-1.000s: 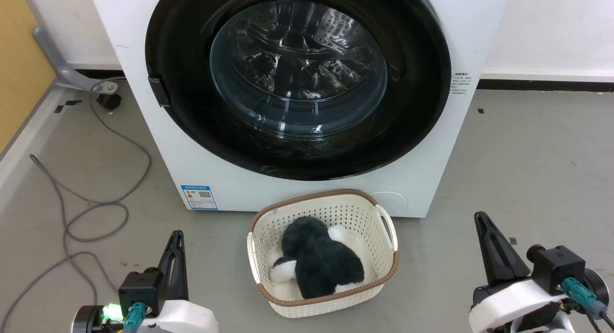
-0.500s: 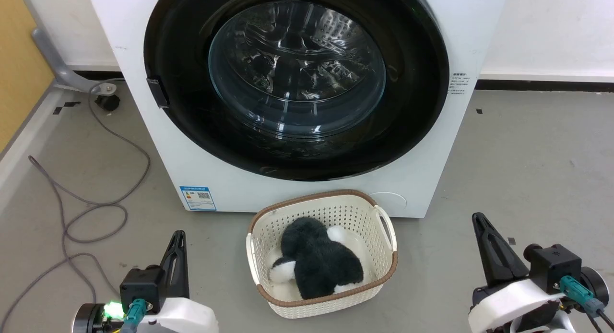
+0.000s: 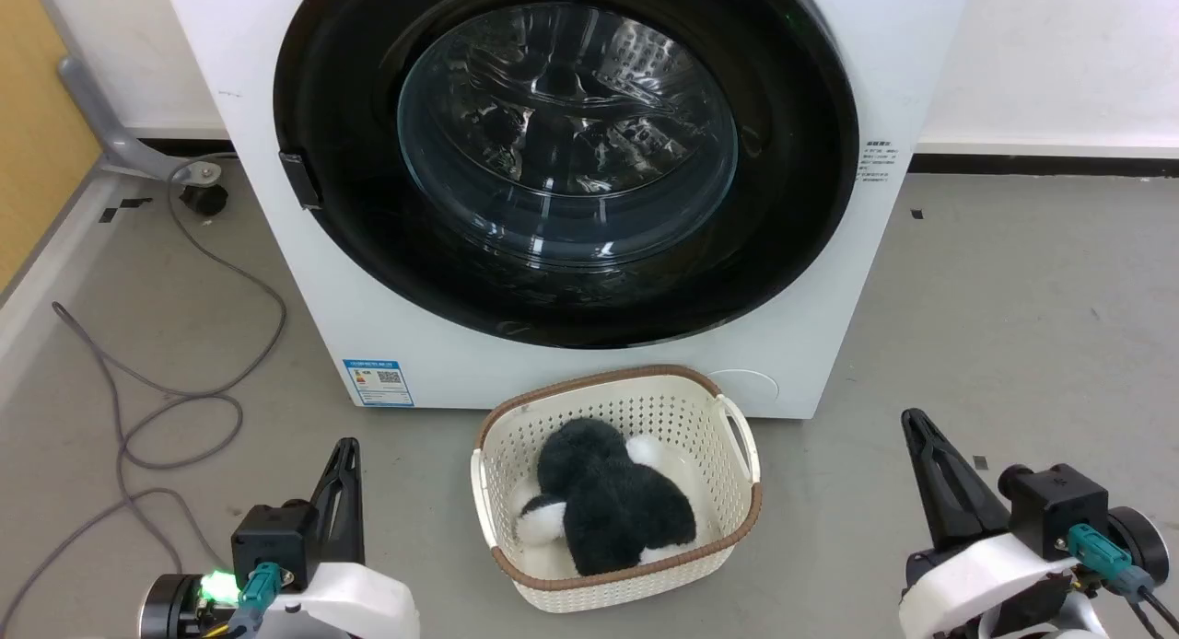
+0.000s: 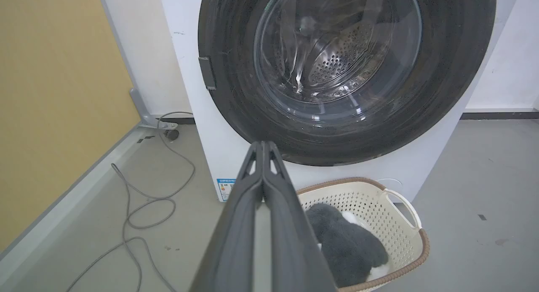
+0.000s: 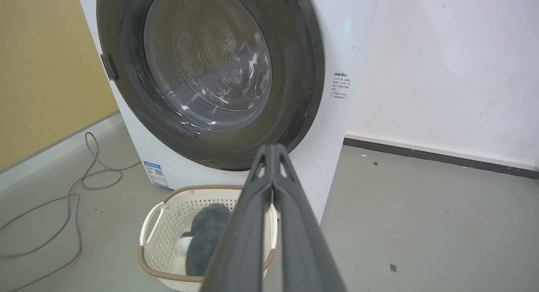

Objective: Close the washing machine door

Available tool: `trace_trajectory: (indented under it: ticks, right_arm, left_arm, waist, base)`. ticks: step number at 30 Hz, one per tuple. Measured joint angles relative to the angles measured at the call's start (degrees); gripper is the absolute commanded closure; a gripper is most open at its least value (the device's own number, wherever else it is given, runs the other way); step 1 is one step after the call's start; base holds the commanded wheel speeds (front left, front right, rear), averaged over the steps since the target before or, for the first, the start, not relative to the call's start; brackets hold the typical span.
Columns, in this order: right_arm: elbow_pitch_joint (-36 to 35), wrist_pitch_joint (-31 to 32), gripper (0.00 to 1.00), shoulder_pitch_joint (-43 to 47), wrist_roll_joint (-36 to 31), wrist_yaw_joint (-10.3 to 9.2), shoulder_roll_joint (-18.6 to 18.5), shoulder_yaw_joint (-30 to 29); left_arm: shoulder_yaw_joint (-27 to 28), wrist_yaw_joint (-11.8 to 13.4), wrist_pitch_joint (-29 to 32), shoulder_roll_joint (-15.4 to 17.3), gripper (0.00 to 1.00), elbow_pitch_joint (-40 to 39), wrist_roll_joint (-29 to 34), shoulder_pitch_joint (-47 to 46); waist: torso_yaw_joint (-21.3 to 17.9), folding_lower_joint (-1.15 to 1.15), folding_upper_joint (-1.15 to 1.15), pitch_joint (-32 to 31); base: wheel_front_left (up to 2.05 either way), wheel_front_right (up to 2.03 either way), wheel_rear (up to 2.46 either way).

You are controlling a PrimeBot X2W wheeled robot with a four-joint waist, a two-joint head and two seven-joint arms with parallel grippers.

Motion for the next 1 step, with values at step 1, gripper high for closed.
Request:
trace_trajectory:
  ticks: [1]
  right_arm:
    - [-0.1, 0.18, 1.0, 0.01, -0.05, 0.0, 0.0, 0.01]
  left_arm:
    - [0.02, -0.01, 0.16, 0.0, 1.0, -0.02, 0.0, -0.01]
  waist:
    - [-0.01, 0.0, 0.0, -0.01]
  base:
    - [0.0, 0.0, 0.0]
